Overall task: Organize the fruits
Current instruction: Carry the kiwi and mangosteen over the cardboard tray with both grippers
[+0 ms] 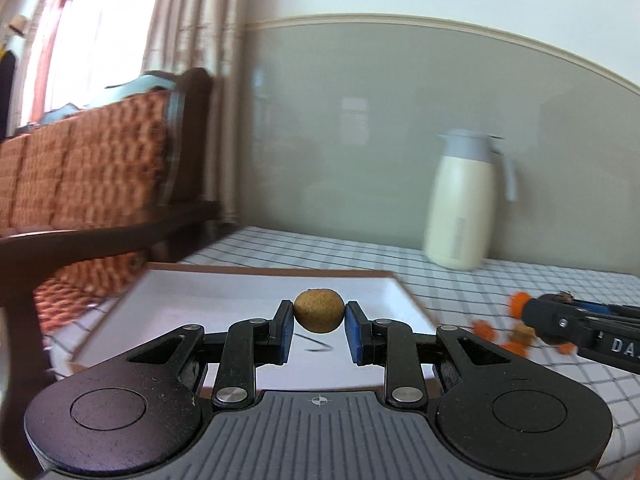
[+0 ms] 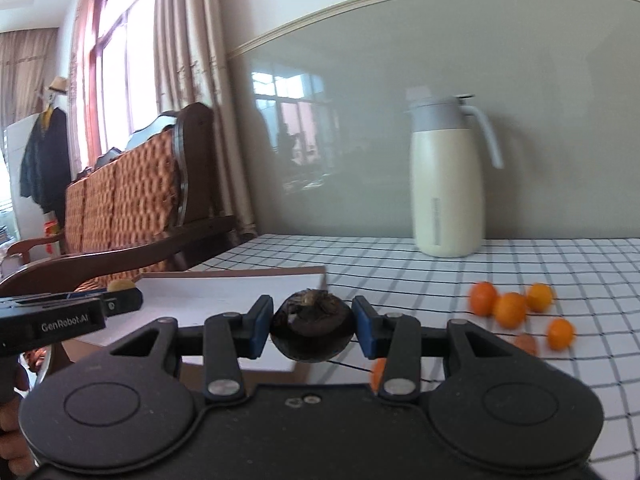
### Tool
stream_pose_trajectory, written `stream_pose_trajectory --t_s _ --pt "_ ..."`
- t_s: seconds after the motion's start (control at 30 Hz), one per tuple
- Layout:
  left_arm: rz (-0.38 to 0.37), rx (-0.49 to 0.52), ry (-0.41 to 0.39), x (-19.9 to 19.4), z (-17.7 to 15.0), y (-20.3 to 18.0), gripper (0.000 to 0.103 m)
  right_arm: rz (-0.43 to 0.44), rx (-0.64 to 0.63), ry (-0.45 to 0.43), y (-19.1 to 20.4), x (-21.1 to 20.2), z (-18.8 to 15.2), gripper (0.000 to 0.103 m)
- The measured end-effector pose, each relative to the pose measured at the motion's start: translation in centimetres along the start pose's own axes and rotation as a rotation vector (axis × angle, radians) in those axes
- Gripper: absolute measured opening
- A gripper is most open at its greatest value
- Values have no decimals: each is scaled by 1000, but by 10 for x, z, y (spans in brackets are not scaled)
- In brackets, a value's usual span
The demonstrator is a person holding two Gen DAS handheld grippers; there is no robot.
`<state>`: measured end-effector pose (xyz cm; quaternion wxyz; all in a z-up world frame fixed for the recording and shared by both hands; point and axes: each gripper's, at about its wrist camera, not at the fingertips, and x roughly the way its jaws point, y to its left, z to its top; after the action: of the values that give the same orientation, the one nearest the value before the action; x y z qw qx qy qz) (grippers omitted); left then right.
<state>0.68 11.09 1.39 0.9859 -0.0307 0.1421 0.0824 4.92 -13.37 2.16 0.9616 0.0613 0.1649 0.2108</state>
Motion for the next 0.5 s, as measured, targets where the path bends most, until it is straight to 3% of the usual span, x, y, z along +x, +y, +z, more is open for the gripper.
stream_pose_trajectory --t_s 0.33,0.5 --pt "193 -61 21 22 8 64 28 60 -59 48 29 52 9 35" --pt "267 -100 76 37 1 85 28 49 -52 79 31 71 7 35"
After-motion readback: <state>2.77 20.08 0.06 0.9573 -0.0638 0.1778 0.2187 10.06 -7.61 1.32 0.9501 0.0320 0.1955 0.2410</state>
